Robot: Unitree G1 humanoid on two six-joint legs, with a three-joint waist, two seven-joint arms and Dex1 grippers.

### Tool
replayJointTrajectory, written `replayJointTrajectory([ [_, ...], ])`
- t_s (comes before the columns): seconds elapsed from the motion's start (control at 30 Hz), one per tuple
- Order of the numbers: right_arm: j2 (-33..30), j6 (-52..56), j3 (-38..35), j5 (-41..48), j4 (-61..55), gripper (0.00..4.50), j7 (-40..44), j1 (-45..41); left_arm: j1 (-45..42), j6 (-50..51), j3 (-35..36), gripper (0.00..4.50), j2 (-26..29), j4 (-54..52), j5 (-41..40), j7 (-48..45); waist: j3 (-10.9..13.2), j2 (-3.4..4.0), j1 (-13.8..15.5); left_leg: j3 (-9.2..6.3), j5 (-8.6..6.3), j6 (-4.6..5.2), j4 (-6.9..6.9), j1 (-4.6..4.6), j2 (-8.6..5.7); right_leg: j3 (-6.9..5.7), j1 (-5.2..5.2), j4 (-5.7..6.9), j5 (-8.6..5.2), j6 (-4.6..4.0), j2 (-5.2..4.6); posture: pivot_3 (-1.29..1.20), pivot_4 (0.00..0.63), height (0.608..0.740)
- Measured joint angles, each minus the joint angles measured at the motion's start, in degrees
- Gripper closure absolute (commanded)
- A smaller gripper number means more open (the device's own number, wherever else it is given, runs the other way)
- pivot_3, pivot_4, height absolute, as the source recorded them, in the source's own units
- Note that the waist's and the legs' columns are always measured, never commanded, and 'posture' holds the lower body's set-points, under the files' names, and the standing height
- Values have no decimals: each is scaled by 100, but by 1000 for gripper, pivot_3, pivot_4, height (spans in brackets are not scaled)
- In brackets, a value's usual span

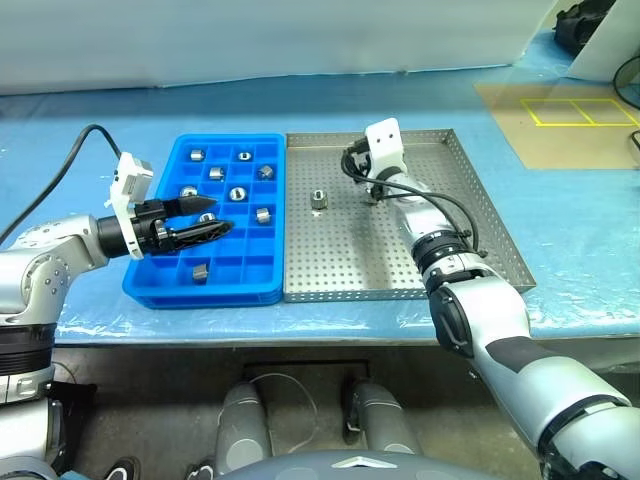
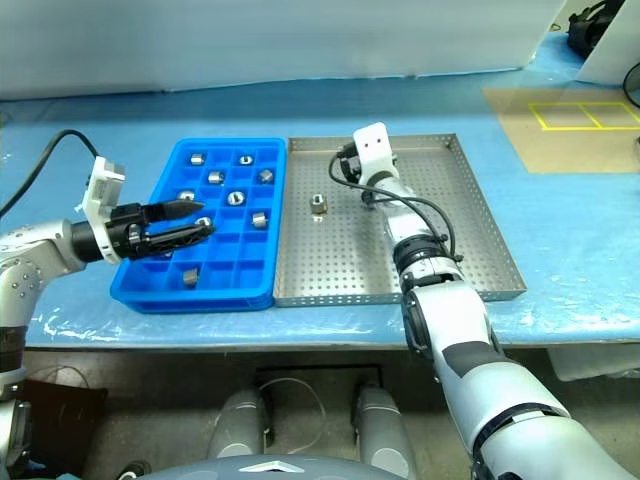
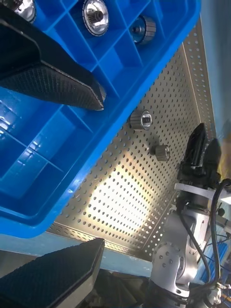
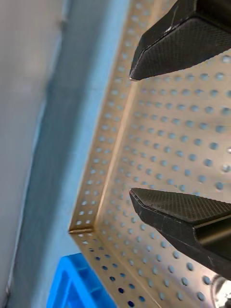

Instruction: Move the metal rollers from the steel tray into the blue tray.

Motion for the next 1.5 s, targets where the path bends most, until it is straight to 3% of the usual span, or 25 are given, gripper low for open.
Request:
replayJointTrajectory([
  [0.4,-46,1435,-248,368,-1014,845,99,692,-78,-40,-174,0,-86,24,86,-33,0,0,-21,-1,7,-12,-4,19,24,11,1,1,11,-18,34,-192,150,740],
  [0.77,98,1595,-24,311,-1143,845,100,874,-109,-41,-174,0,-111,61,98,-59,0,0,-6,-1,11,-18,-4,20,23,12,3,1,12,-19,34,-190,150,740],
  [0.87,98,1580,17,259,-1136,1439,98,909,-109,-41,-174,0,-111,65,101,-59,0,0,-8,-1,18,-30,-4,20,23,12,3,0,12,-19,34,-191,150,740],
  [1.0,94,1574,65,211,-1087,2769,90,935,-109,-41,-174,0,-111,104,109,-59,0,0,-8,-1,19,-31,-4,21,23,12,3,0,12,-19,34,-195,150,740],
  [1.3,100,1546,183,169,-1205,2847,261,960,-212,-49,-167,0,-111,226,134,-58,0,0,-11,-1,19,-32,-4,22,23,12,4,1,13,-20,34,-195,150,740],
  [1.5,352,1998,550,449,-2313,2847,1521,960,-303,-38,63,0,90,252,87,-65,1,1,-41,-2,19,-32,-15,27,34,12,1,-1,14,-22,46,-162,150,740],
])
